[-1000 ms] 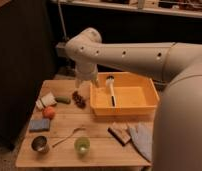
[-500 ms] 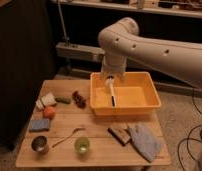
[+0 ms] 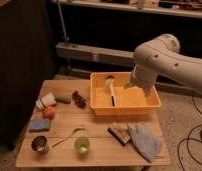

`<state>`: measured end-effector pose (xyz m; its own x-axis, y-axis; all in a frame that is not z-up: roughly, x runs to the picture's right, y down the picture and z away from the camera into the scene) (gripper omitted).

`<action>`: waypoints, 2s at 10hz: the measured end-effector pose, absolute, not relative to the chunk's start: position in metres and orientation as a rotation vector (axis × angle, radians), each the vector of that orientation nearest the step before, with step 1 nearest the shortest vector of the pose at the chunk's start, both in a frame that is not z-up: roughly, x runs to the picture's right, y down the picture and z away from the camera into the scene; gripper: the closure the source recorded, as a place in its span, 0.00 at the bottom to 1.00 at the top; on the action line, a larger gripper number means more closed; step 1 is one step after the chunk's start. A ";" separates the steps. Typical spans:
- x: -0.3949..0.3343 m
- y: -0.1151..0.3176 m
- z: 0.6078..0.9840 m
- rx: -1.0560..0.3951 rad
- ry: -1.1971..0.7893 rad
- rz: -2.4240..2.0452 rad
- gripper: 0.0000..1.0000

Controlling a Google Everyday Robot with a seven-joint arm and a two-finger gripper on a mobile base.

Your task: Wipe table surface with towel

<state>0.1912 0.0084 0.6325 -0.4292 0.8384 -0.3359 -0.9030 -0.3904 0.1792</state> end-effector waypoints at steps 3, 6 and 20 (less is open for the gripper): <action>0.244 0.038 0.603 -0.159 0.453 2.075 0.35; 0.245 0.040 0.602 -0.159 0.456 2.080 0.35; 0.241 0.114 0.657 -0.346 0.622 2.033 0.35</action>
<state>0.2411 0.1135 0.6570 -0.5102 0.7163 -0.4759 -0.8600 -0.4211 0.2882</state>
